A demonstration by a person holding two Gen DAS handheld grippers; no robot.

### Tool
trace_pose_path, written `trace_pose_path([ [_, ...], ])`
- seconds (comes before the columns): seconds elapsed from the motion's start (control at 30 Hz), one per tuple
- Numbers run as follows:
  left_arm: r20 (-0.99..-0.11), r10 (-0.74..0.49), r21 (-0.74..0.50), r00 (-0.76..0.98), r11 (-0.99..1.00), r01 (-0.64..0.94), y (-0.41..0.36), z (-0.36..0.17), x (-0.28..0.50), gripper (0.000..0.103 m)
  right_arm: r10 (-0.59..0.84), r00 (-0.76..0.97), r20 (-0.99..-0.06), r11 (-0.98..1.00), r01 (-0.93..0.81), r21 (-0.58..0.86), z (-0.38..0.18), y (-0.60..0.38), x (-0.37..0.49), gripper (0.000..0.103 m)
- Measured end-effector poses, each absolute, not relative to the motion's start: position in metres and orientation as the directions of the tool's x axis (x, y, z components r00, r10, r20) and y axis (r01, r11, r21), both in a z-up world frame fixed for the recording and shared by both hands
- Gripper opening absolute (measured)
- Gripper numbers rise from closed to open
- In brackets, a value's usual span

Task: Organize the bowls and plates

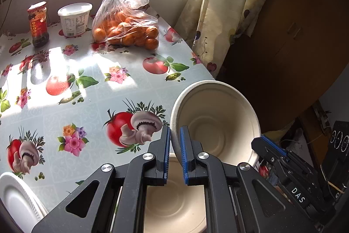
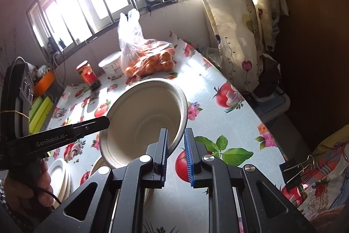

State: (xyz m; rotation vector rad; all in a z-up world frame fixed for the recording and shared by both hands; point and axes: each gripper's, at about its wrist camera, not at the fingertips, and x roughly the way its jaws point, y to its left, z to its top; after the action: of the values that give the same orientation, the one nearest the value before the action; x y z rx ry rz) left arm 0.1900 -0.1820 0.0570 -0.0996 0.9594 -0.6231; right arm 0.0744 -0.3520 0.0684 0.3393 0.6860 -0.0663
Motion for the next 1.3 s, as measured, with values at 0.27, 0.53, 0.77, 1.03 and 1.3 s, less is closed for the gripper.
trace_pose_path([
  [0.27,-0.729,-0.539,-0.361,0.422,0.826,0.432,-0.162,0.055,0.182,0.01,0.081,0.774,-0.628,0.943,0.144,0.299,0.067,-0.337,0.067,0.015],
  [0.53,-0.722,-0.543,-0.376,0.428,0.828,0.417,-0.145,0.053,0.173,0.01,0.105,0.769,-0.631,0.943,0.125,0.309,0.063,-0.325,0.059,0.015],
  [0.77,-0.729,-0.531,-0.373,0.431,0.837,0.4,-0.134,0.048,0.168,0.01,0.123,0.758,-0.64,0.944,0.11,0.312,0.057,-0.314,0.056,0.015],
  [1.03,-0.735,-0.521,-0.373,0.433,0.845,0.384,-0.124,0.041,0.163,0.01,0.138,0.749,-0.648,0.944,0.099,0.316,0.052,-0.306,0.054,0.015],
  [1.3,-0.742,-0.518,-0.38,0.426,0.848,0.369,-0.116,0.033,0.16,0.01,0.149,0.738,-0.658,0.942,0.095,0.321,0.045,-0.299,0.053,0.015],
])
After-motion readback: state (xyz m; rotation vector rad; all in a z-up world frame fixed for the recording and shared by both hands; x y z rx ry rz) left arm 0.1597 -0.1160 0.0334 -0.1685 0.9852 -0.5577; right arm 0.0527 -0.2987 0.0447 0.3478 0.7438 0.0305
